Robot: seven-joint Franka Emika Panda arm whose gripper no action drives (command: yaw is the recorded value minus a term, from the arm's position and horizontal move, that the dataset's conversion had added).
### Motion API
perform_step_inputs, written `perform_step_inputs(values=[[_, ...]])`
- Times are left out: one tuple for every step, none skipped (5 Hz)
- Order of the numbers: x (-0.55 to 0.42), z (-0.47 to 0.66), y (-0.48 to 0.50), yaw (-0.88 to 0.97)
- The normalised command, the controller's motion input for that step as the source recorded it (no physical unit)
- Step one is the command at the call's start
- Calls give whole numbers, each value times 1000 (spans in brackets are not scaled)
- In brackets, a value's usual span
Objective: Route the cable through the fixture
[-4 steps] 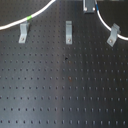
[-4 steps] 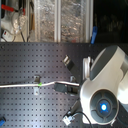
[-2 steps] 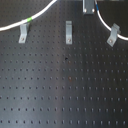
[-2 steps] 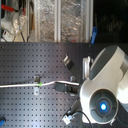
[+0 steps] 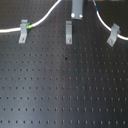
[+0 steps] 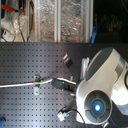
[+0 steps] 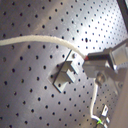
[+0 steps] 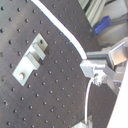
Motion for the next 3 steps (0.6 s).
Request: perform_step_inputs(values=[[-48, 134, 231, 231], [-65, 152, 226, 149], [-93, 149, 255, 266]])
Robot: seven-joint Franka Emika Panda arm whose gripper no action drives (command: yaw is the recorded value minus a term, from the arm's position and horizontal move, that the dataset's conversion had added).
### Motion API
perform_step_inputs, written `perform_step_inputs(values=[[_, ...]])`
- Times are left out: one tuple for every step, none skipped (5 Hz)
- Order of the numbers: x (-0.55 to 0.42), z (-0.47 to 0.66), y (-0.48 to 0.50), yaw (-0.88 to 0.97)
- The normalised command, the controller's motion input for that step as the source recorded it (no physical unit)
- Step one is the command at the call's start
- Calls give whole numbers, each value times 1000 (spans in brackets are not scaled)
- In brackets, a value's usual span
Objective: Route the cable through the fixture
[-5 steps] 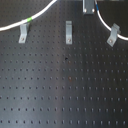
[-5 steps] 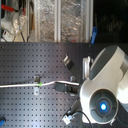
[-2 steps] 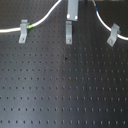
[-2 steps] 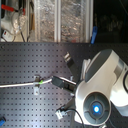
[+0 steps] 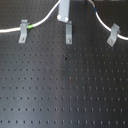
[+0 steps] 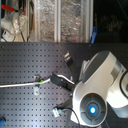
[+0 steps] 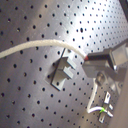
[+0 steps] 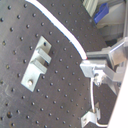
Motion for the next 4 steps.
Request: perform_step_inputs(values=[[-86, 200, 361, 169], [-92, 324, 401, 6], [-132, 386, 269, -6], [-149, 430, 185, -134]])
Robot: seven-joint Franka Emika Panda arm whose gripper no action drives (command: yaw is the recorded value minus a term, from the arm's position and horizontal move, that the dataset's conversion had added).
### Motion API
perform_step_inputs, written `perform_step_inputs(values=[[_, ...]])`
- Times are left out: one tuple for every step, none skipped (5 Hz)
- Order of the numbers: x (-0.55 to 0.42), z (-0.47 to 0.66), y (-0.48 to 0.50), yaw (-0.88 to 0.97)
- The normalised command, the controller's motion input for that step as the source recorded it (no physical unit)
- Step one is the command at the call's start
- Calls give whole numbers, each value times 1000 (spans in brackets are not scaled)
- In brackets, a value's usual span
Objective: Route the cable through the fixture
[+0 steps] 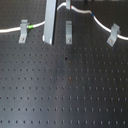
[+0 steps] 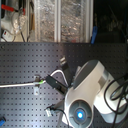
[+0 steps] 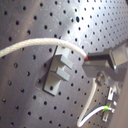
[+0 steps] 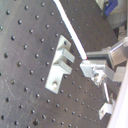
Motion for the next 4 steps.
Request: perform_step_inputs(values=[[-155, 444, 92, -257], [-153, 471, 49, -394], [-151, 402, -5, -431], [-244, 269, 20, -291]])
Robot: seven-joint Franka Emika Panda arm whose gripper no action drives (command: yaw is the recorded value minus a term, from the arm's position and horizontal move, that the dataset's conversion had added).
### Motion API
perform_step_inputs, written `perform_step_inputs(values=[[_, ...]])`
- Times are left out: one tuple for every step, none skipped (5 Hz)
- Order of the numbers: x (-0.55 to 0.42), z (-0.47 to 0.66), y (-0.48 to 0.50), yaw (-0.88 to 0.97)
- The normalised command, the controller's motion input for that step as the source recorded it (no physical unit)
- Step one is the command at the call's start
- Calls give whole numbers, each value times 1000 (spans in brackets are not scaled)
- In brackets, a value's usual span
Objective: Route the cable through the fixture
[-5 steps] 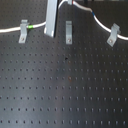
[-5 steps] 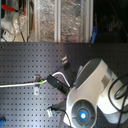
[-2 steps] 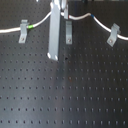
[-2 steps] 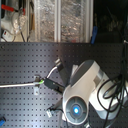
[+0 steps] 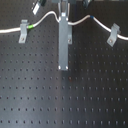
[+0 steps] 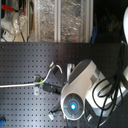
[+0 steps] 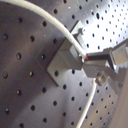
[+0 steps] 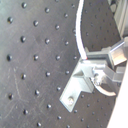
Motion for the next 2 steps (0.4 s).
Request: perform_step_inputs(values=[[-239, 281, 0, -103], [-194, 312, -59, -140]])
